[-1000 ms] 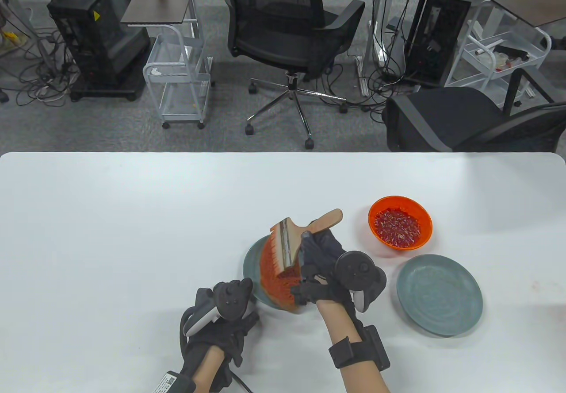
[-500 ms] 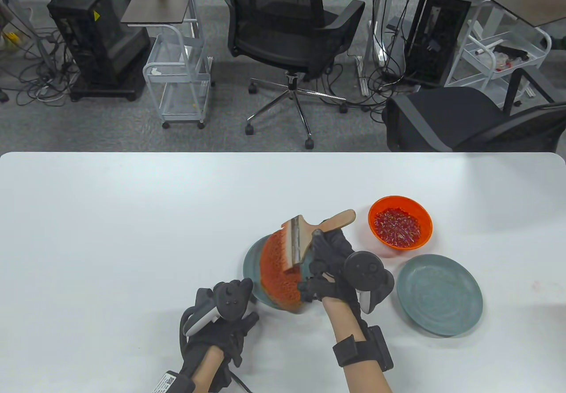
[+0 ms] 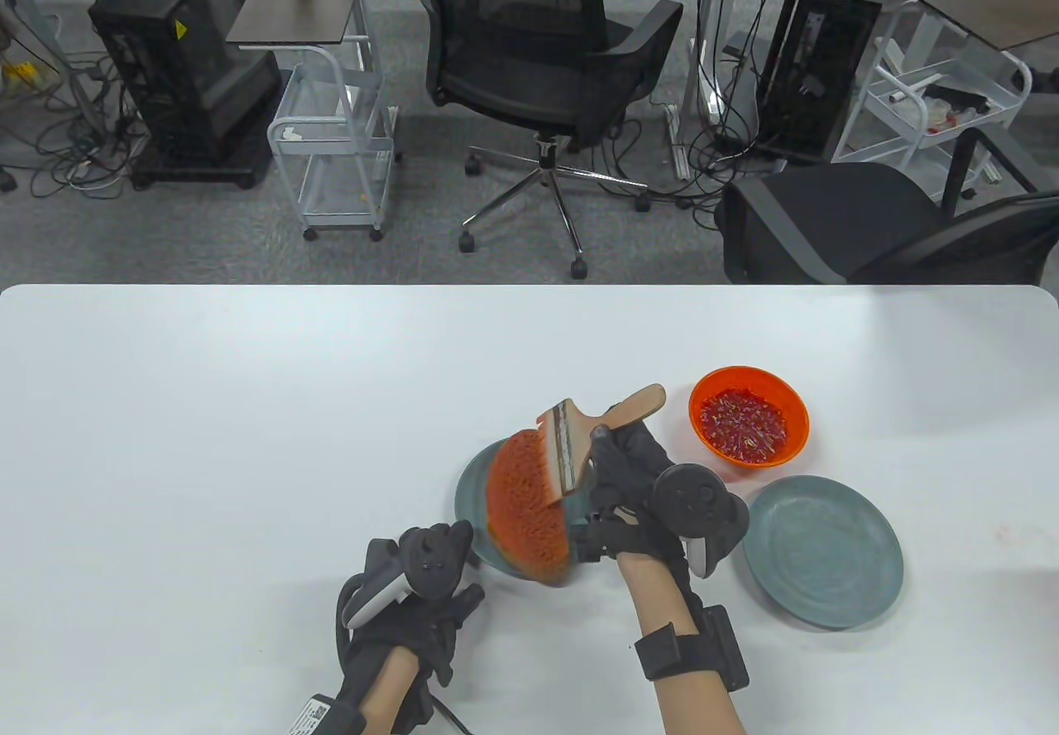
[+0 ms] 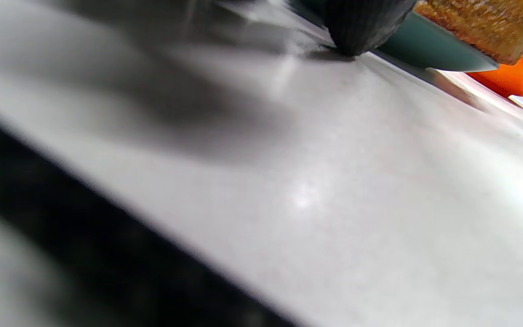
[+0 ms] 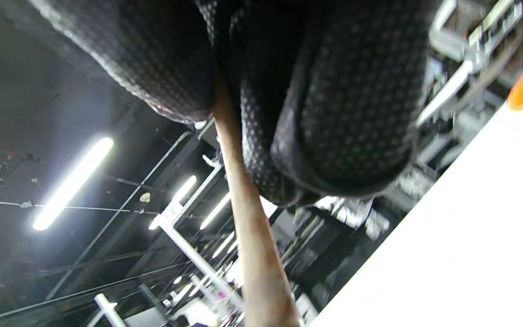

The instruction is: Dip brush into ketchup and spread onto bread slice

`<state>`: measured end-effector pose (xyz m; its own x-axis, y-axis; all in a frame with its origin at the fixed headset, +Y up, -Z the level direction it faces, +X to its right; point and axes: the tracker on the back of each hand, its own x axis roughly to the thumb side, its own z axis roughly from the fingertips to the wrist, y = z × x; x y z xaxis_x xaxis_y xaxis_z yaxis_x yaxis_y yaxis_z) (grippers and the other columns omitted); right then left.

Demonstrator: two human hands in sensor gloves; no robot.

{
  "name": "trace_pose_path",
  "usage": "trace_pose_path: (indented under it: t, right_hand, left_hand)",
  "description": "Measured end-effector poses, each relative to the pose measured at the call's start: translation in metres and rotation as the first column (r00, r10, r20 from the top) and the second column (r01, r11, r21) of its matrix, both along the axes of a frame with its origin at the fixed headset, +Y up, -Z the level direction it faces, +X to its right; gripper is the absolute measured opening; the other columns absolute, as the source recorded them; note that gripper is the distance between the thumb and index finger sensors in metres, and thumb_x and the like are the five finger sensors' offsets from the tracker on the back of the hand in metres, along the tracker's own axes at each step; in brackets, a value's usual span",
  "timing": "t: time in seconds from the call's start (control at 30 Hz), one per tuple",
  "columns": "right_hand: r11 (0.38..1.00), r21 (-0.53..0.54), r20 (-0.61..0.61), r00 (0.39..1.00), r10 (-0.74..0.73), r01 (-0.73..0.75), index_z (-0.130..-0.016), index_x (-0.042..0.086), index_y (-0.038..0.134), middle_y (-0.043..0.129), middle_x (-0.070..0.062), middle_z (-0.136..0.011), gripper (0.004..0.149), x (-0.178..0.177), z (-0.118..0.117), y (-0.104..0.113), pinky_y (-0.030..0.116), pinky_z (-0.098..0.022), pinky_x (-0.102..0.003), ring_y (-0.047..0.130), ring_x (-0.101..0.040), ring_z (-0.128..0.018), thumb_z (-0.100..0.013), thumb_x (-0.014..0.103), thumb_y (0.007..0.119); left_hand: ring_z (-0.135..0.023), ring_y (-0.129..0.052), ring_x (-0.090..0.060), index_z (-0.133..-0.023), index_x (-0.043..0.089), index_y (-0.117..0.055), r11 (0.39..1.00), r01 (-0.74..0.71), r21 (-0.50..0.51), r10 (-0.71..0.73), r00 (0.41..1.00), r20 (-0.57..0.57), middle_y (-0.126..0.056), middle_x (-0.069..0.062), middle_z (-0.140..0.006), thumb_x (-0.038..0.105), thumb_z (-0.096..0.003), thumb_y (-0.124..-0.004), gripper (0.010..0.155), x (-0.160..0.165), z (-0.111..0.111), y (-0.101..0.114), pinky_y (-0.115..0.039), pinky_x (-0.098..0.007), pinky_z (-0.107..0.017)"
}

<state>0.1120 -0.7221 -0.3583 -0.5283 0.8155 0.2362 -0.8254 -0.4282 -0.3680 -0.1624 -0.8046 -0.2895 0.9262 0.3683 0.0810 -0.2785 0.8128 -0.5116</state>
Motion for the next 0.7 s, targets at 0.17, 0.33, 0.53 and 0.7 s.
trace_pose_path:
  t: [0.17, 0.33, 0.53, 0.7]
  right_hand:
    - [0.994, -0.091, -0.061, 0.996, -0.067, 0.061, -0.087, -0.01, 0.08, 0.092, -0.034, -0.066, 0.049, -0.021, -0.002, -0.012, 0.099, -0.025, -0.038, 0.109, -0.038, -0.041, -0.051, 0.022, 0.089]
    - [0.98, 0.06, 0.109, 0.978, 0.18, -0.187, -0.087, -0.008, 0.081, 0.093, -0.032, -0.066, 0.049, -0.001, 0.001, 0.007, 0.101, -0.024, -0.034, 0.111, -0.034, -0.04, -0.051, 0.025, 0.088]
    - [0.998, -0.056, -0.055, 0.999, 0.001, -0.004, -0.087, -0.007, 0.08, 0.092, -0.032, -0.067, 0.049, -0.02, -0.001, 0.003, 0.1, -0.025, -0.036, 0.11, -0.036, -0.041, -0.052, 0.025, 0.088]
    - [0.998, -0.062, -0.027, 1.0, -0.009, 0.007, -0.087, -0.009, 0.081, 0.092, -0.034, -0.067, 0.049, -0.016, -0.003, -0.002, 0.099, -0.025, -0.038, 0.109, -0.039, -0.041, -0.051, 0.022, 0.089]
  left_hand:
    - [-0.107, -0.006, -0.043, -0.111, 0.028, -0.006, 1.0, 0.001, 0.002, -0.001, 1.0, 0.003, -0.014, -0.01, -0.119, 0.048, -0.0654, -0.059, 0.073, -0.001, 0.0, 0.0, -0.017, -0.061, -0.07]
    - [-0.107, -0.006, -0.044, -0.111, 0.028, -0.006, 1.0, 0.005, 0.006, -0.005, 1.0, 0.007, -0.014, -0.01, -0.119, 0.048, -0.0653, -0.059, 0.073, -0.001, 0.0, 0.0, -0.017, -0.061, -0.07]
    - [-0.107, -0.006, -0.044, -0.111, 0.027, -0.006, 1.0, 0.007, 0.005, -0.007, 1.0, 0.009, -0.012, -0.01, -0.119, 0.048, -0.0653, -0.059, 0.073, -0.001, 0.0, 0.0, -0.017, -0.061, -0.07]
    - [-0.107, -0.006, -0.044, -0.111, 0.028, -0.006, 1.0, 0.01, 0.008, -0.01, 1.0, 0.013, -0.012, -0.01, -0.119, 0.048, -0.0653, -0.059, 0.073, -0.001, 0.0, 0.0, -0.017, -0.061, -0.07]
